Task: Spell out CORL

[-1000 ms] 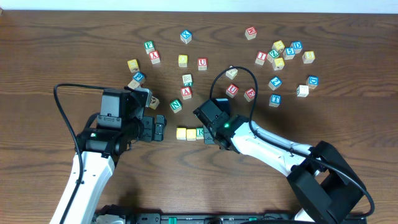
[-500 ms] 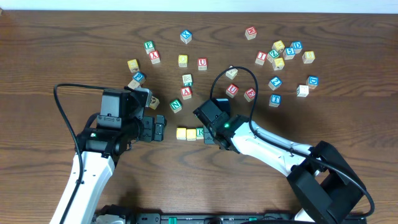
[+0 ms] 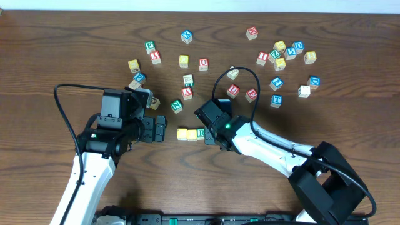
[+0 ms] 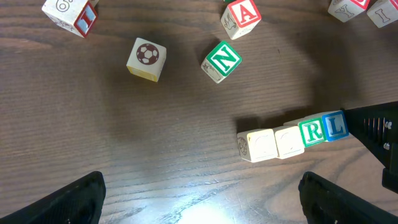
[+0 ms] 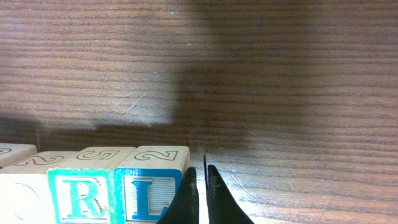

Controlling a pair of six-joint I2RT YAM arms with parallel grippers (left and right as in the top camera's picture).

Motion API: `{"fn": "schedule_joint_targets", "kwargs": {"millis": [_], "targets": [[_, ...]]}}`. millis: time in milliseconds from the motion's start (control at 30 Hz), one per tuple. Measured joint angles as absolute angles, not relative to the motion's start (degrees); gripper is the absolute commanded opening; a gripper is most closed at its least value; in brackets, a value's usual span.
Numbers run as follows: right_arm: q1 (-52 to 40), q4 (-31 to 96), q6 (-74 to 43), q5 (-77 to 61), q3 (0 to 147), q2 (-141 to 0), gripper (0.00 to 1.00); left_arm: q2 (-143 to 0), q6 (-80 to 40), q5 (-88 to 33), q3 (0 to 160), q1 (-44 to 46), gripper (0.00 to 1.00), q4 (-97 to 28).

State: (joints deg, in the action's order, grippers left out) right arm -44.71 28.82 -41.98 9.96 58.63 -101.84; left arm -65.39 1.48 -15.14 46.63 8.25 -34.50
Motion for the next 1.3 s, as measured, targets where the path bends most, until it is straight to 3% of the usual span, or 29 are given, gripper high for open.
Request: {"fn": "schedule_joint_targets", "kwargs": {"millis": [1300], "targets": [[-44.7,29.3,-45.4,9.3,58.6,-101.8,0.01,-65.4,1.5,-15.1,46.6,8.3,0.98,-34.5]]}}
